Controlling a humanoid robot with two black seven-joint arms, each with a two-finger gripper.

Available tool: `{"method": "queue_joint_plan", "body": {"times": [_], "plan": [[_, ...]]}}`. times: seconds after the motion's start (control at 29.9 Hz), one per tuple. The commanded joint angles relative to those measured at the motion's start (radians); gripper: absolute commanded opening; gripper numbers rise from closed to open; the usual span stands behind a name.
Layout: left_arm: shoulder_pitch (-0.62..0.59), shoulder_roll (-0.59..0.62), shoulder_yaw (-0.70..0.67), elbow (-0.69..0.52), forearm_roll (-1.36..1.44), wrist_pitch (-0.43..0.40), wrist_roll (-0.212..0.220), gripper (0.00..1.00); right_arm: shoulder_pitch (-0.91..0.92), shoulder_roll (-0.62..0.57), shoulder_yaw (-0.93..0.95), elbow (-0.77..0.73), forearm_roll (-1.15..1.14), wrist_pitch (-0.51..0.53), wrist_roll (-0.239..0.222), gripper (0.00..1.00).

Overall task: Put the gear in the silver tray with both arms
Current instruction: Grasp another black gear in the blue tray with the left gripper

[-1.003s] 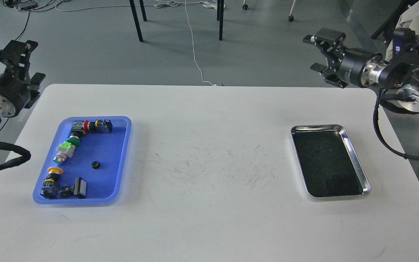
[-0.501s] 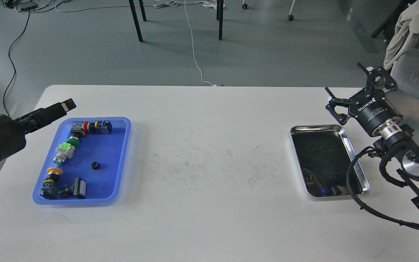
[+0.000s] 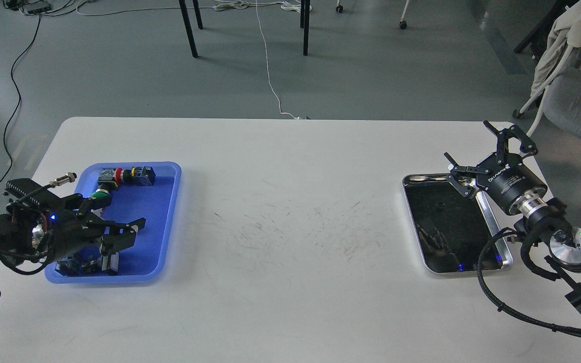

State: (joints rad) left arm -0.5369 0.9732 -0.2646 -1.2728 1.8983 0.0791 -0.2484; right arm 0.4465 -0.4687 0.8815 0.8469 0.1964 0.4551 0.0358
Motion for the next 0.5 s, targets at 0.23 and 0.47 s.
{"method": "queue_joint_plan", "body": {"times": [0.23,0.47], "plan": [[-0.002,-0.073,0.039,0.105,0.004,0.001,-0.002,0.92,0.003,-0.001,-0.015,0.0,0.0,-0.003,0.004,0.94],[-0.005,-0.123,0.044,0.185,0.002,0.001,-0.026,0.86,0.006,-0.001,-0.016,0.003,0.0,-0.003,0.004,0.94]]}}
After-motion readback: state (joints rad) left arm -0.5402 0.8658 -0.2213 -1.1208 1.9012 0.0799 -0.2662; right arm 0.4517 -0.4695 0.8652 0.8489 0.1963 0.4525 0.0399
